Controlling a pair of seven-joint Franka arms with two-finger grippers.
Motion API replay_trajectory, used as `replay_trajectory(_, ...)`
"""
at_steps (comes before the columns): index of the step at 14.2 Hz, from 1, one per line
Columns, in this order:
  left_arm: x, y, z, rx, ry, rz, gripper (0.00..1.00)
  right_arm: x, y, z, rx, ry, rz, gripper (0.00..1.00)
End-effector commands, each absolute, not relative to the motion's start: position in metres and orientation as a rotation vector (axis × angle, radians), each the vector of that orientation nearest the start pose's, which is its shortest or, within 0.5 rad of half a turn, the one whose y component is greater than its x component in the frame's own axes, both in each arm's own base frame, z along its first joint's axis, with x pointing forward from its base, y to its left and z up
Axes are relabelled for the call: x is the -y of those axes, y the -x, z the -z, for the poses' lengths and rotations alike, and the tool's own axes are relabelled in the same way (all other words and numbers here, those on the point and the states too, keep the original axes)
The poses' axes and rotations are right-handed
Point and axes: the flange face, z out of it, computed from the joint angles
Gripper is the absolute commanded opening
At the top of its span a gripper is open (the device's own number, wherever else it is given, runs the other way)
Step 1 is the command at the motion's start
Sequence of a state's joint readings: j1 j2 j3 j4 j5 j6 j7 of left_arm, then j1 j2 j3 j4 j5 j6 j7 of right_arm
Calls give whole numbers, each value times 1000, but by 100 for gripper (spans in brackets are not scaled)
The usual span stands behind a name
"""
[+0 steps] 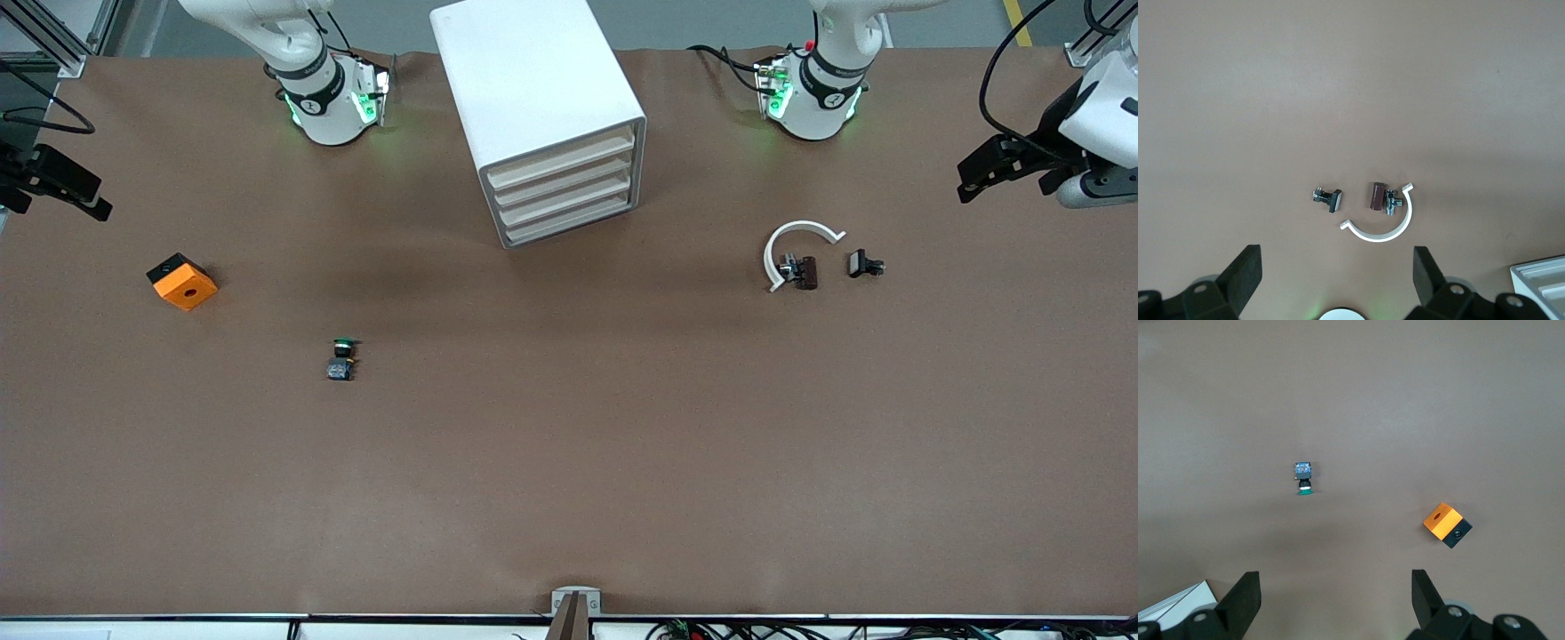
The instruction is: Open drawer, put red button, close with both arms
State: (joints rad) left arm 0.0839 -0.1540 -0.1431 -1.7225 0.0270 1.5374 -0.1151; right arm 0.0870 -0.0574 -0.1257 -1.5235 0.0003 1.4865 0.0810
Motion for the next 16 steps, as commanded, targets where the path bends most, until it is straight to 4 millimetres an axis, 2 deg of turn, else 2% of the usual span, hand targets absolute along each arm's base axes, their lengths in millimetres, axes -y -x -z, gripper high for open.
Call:
replay_trajectory(1, 26, -500, -642, 59, 3075, -17, 100, 26, -525, -675, -188, 3144, 33, 100)
replay_trajectory(6, 25, -519, -649, 65, 3095, 3, 100, 27, -525, -675, -189, 3146, 34, 100)
replay_trajectory(16, 26, -518, -645, 66, 3088, -34, 100, 27, -525, -675, -189, 3147, 34, 100)
